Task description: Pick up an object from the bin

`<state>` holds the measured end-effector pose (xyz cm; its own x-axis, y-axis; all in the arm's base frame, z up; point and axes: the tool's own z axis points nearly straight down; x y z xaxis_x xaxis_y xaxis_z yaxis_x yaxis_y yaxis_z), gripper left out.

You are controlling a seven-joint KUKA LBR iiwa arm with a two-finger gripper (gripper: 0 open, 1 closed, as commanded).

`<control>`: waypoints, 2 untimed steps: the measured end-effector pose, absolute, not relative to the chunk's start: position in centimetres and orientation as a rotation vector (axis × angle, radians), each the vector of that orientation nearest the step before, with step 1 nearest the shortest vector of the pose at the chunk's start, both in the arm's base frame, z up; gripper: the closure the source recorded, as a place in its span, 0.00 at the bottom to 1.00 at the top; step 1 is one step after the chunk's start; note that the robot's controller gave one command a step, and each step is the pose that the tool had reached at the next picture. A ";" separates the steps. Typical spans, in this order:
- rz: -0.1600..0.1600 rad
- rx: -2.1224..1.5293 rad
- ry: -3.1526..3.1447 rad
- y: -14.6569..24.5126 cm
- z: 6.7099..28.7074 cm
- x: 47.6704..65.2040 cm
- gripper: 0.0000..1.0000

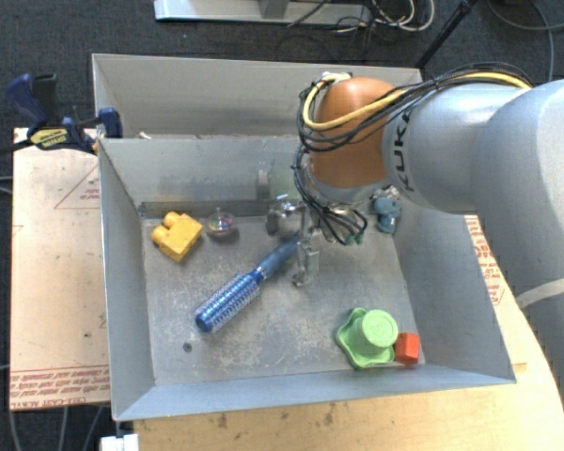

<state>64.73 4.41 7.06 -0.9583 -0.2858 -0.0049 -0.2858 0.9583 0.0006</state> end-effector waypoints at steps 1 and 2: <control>0.001 -0.586 3.085 4.8 7.0 61.5 0.00; 0.001 -0.585 3.083 4.8 7.1 61.6 1.00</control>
Offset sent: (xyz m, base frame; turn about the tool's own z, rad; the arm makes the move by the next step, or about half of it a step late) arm -0.0325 0.0038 -0.0006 -0.0888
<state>61.60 4.79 7.10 -0.9305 -0.3662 -0.0033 -0.3662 0.9305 0.0000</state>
